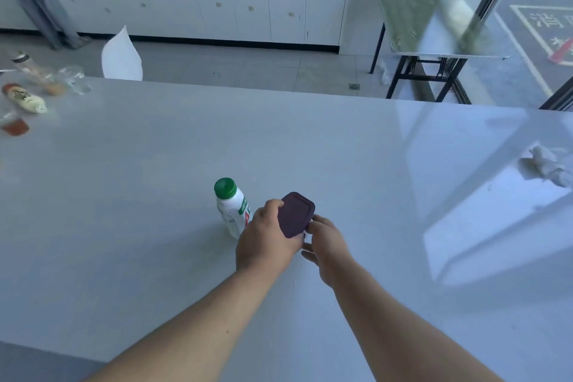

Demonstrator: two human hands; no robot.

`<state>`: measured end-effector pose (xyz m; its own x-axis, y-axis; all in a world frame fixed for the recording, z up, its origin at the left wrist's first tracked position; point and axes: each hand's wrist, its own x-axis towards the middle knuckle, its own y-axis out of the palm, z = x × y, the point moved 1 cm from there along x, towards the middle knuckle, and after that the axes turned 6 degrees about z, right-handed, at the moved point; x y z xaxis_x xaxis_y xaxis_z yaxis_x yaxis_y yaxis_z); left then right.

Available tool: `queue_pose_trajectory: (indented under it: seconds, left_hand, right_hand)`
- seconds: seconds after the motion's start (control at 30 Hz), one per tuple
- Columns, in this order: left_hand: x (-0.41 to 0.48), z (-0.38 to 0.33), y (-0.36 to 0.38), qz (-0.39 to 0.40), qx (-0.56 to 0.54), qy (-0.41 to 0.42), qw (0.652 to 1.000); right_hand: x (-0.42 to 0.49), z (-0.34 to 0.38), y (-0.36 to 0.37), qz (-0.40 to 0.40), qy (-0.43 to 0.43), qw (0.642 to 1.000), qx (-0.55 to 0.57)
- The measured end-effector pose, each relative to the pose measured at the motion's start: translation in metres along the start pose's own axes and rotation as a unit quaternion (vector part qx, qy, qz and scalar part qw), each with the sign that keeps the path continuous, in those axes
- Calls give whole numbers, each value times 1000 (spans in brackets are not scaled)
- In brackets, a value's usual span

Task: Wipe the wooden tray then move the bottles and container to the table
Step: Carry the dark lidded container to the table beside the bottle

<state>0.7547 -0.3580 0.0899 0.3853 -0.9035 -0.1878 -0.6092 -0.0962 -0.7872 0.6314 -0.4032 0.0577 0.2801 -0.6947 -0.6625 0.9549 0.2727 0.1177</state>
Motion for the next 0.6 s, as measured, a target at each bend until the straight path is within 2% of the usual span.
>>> queue_pose_trajectory:
  seconds: [0.33,0.43,0.5,0.6]
  left_hand:
    - [6,8,11,50,63,19,997]
    - [1,-4,12,33,118,67,990]
    - [-7,-27,15,22,148,129,980]
    - [-23,-72,31,55,174,207,961]
  right_hand:
    - [2,-12,-3,-23,9,999,33]
    - [-14,-9,-18,-57,-39,992,-102]
    - [-33,-9,-44,-120,-98,956,-251]
    - [-68,-12,-102,-201,-143,869,-429]
